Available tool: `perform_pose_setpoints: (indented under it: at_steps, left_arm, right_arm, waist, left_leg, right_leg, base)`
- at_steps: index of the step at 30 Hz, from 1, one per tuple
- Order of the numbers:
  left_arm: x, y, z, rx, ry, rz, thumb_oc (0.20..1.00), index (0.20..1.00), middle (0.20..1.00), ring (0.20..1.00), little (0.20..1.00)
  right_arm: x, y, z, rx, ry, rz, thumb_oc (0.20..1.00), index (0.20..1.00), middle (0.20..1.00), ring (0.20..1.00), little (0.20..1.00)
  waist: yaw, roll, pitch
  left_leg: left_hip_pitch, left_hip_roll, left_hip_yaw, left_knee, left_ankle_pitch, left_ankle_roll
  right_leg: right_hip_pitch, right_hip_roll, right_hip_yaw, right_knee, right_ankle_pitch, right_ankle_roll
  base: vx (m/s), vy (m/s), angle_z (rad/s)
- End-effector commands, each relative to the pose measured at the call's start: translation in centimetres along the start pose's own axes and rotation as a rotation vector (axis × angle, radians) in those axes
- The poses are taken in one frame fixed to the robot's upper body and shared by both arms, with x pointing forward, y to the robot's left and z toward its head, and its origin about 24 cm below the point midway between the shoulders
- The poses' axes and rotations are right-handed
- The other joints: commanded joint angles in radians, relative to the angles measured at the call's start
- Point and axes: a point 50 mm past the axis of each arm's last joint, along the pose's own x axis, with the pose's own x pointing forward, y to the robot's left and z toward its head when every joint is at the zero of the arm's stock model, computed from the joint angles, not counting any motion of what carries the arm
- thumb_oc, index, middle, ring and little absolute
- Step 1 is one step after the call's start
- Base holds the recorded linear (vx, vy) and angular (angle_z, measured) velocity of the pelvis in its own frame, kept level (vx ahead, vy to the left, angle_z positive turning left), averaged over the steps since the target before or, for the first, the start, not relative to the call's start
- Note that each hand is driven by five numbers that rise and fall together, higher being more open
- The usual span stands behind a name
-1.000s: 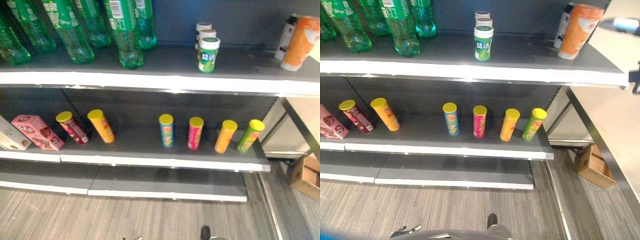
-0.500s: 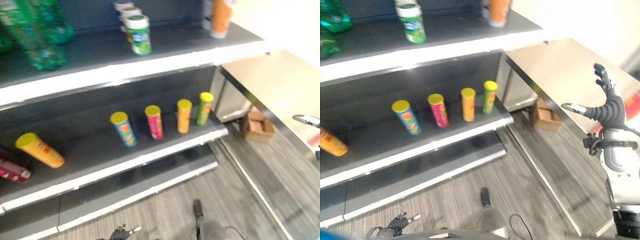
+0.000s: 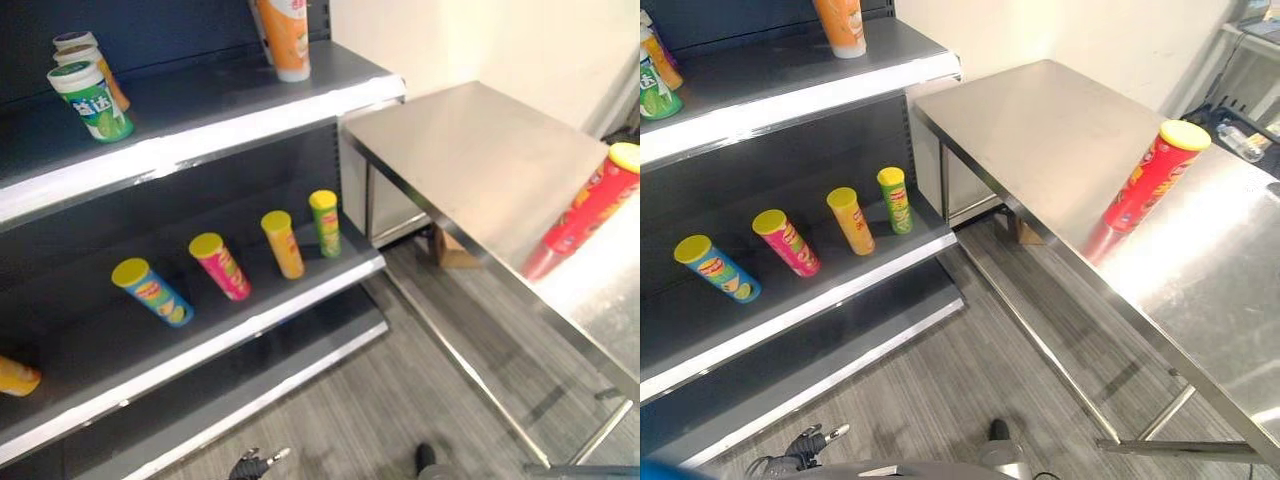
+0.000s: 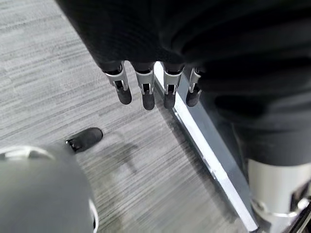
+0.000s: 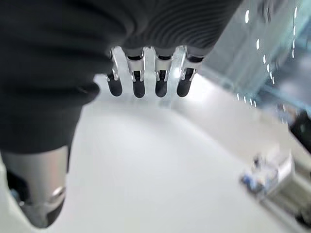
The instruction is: Put the goods on the table back onto the shelves and tidy them up.
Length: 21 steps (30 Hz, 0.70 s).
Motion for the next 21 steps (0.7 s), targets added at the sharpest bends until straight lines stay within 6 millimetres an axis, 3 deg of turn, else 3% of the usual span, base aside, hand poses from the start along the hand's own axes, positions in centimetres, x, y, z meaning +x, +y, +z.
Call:
perform_pose_setpoints:
  at_steps: [1, 5, 8, 10, 12, 16, 21]
  left_arm:
    - [0.1, 3.0, 1.0, 0.065, -0.033, 0.063, 1.0, 1.0, 1.0, 1.0, 1.0]
    - [-0.1, 2.9, 0.8, 0.034, -0.038, 0.053, 1.0, 1.0, 1.0, 1.0, 1.0]
    - [-0.1, 3.0, 1.2, 0.025, -0.048, 0.059, 1.0, 1.0, 1.0, 1.0, 1.0]
    - [0.0, 3.0, 1.5, 0.022, -0.056, 0.058, 1.0, 1.0, 1.0, 1.0, 1.0]
    - [0.1, 2.6, 2.0, 0.023, -0.071, 0.047, 1.0, 1.0, 1.0, 1.0, 1.0]
    - [0.3, 2.1, 3.1, 0.069, -0.094, 0.023, 1.0, 1.0, 1.0, 1.0, 1.0]
    - [0.3, 2.2, 2.5, 0.095, -0.076, 0.023, 1.0, 1.0, 1.0, 1.0, 1.0]
  right_arm:
    - [1.1, -1.4, 2.7, 0.096, -0.15, -0.125, 1.0, 1.0, 1.0, 1.0, 1.0]
    - [0.7, -0.6, 0.5, 0.109, -0.04, -0.07, 1.0, 1.0, 1.0, 1.0, 1.0]
    - [0.6, 0.4, -0.4, 0.121, 0.01, -0.029, 1.0, 1.0, 1.0, 1.0, 1.0]
    - [0.7, 1.2, -1.1, 0.123, 0.051, -0.01, 1.0, 1.0, 1.0, 1.0, 1.0]
    - [0.9, 1.8, -1.8, 0.12, 0.084, 0.018, 1.0, 1.0, 1.0, 1.0, 1.0]
    - [1.3, 2.5, -3.7, 0.134, 0.182, -0.004, 1.0, 1.0, 1.0, 1.0, 1.0]
    - [1.6, 3.2, -4.0, 0.144, 0.203, -0.003, 1.0, 1.0, 1.0, 1.0, 1.0]
  waist:
    - [0.018, -0.047, -0.009]
    - [0.02, -0.032, 0.015]
    - [0.033, -0.03, 0.042]
    - [0.05, -0.03, 0.052]
    - [0.072, -0.036, 0.064]
    - [0.101, -0.031, 0.065]
    - [0.098, -0.012, 0.052]
  left_leg:
    - [-0.036, -0.029, -0.038, -0.009, -0.034, -0.041]
    - [-0.048, 0.043, -0.032, 0.084, -0.006, -0.069]
    - [-0.063, 0.055, -0.065, 0.137, 0.028, -0.069]
    - [-0.074, 0.034, -0.102, 0.162, 0.009, -0.061]
    - [-0.116, -0.034, -0.189, 0.159, -0.031, -0.039]
    - [-0.214, -0.129, -0.289, 0.078, 0.005, -0.029]
    - [-0.166, -0.141, -0.295, 0.024, 0.011, -0.031]
  right_leg:
    - [0.005, -0.023, -0.011, 0.013, -0.107, 0.02]
    - [0.03, 0.043, -0.017, 0.012, -0.152, -0.023]
    - [0.045, 0.067, -0.018, 0.012, -0.166, -0.042]
    - [0.05, 0.069, -0.025, 0.012, -0.177, -0.047]
    - [0.051, 0.067, -0.022, 0.012, -0.18, -0.053]
    - [0.052, 0.061, -0.028, 0.012, -0.178, -0.046]
    - [0.067, 0.07, -0.022, 0.012, -0.184, -0.048]
  base:
    - [-0.01, -0.371, 0.15]
    - [-0.01, -0.289, -0.02]
    - [-0.03, -0.187, -0.11]
    - [-0.03, -0.107, -0.13]
    - [-0.04, -0.086, -0.16]
    - [0.01, -0.022, -0.19]
    - [0.06, 0.046, 0.07]
